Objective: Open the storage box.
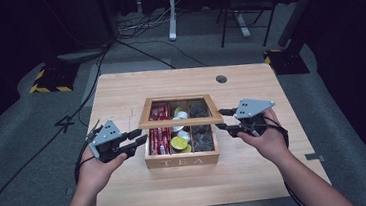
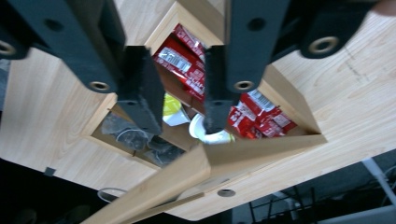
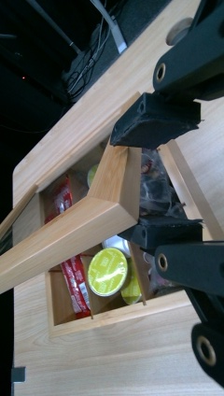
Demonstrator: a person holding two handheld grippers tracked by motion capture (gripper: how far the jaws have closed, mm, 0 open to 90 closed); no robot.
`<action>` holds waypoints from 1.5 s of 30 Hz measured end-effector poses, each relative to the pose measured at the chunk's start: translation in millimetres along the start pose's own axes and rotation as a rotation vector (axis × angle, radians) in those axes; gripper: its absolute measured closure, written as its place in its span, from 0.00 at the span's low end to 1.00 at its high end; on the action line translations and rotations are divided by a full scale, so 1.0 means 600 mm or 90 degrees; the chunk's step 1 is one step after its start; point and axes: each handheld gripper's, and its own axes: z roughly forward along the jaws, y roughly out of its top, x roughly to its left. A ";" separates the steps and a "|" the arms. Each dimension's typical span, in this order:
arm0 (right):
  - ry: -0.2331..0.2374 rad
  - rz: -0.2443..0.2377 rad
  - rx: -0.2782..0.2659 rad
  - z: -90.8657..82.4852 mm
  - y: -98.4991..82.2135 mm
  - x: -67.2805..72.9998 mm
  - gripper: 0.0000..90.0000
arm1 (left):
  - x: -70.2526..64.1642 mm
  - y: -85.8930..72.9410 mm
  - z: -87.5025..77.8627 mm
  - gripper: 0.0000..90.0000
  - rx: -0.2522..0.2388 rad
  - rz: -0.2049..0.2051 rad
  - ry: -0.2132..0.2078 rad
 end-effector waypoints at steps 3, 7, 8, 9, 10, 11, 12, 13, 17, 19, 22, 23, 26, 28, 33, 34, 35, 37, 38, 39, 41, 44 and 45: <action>0.002 0.001 -0.008 -0.002 0.009 -0.010 0.63 | 0.004 -0.009 0.002 0.58 0.009 0.006 0.019; 0.003 0.012 -0.019 -0.005 0.021 -0.025 0.64 | 0.009 -0.019 0.001 0.53 0.015 -0.005 0.019; 0.005 0.016 -0.022 -0.005 0.023 -0.029 0.65 | 0.009 -0.021 0.001 0.52 0.017 -0.009 0.021; 0.007 0.019 -0.024 -0.005 0.025 -0.032 0.64 | 0.009 -0.023 0.001 0.51 0.016 -0.013 0.020; 0.010 0.023 -0.027 -0.005 0.027 -0.036 0.65 | 0.011 -0.025 0.000 0.49 0.018 -0.010 0.022; 0.012 0.026 -0.030 -0.005 0.029 -0.040 0.65 | 0.011 -0.028 0.000 0.48 0.018 -0.011 0.024; 0.015 0.031 -0.031 -0.005 0.033 -0.045 0.65 | 0.011 -0.030 0.000 0.46 0.018 -0.008 0.025; 0.015 0.031 -0.031 -0.005 0.033 -0.045 0.65 | 0.011 -0.030 0.000 0.45 0.018 -0.008 0.025; 0.013 0.031 -0.031 -0.005 0.050 -0.063 0.67 | 0.014 -0.042 0.004 0.44 0.032 -0.003 0.027; 0.015 0.032 -0.032 -0.005 0.053 -0.067 0.67 | 0.016 -0.045 0.005 0.44 0.034 -0.004 0.028; 0.019 0.049 -0.043 -0.002 0.064 -0.086 0.67 | 0.019 -0.049 0.004 0.43 0.033 -0.006 0.031; 0.019 0.058 -0.044 -0.001 0.067 -0.090 0.67 | 0.021 -0.051 0.004 0.42 0.034 -0.008 0.033; 0.008 0.073 -0.051 0.003 0.074 -0.102 0.67 | 0.020 -0.055 0.006 0.41 0.035 -0.009 0.033; -0.003 0.071 -0.051 0.007 0.081 -0.108 0.68 | 0.019 -0.055 0.006 0.41 0.035 -0.008 0.029; -0.011 0.062 -0.048 0.015 0.094 -0.119 0.69 | 0.024 -0.055 0.006 0.41 0.031 -0.009 0.029; -0.022 0.054 -0.046 0.018 0.103 -0.125 0.70 | 0.028 -0.054 0.007 0.41 0.028 -0.010 0.032; -0.026 0.052 -0.045 0.019 0.106 -0.127 0.70 | 0.029 -0.054 0.008 0.41 0.026 -0.013 0.033; -0.032 0.050 -0.043 0.022 0.111 -0.134 0.70 | 0.031 -0.055 0.010 0.41 0.025 -0.014 0.034; -0.035 0.051 -0.044 0.023 0.113 -0.137 0.70 | 0.029 -0.055 0.012 0.41 0.026 -0.015 0.033; -0.035 0.051 -0.044 0.023 0.113 -0.137 0.70 | 0.029 -0.055 0.012 0.41 0.026 -0.015 0.033; -0.042 0.056 -0.048 0.028 0.118 -0.149 0.70 | 0.025 -0.055 0.014 0.41 0.030 -0.009 0.028; -0.047 0.062 -0.051 0.031 0.121 -0.157 0.70 | 0.021 -0.055 0.014 0.40 0.030 -0.002 0.023; -0.051 0.075 -0.054 0.036 0.124 -0.167 0.70 | 0.020 -0.055 0.014 0.40 0.030 -0.005 0.023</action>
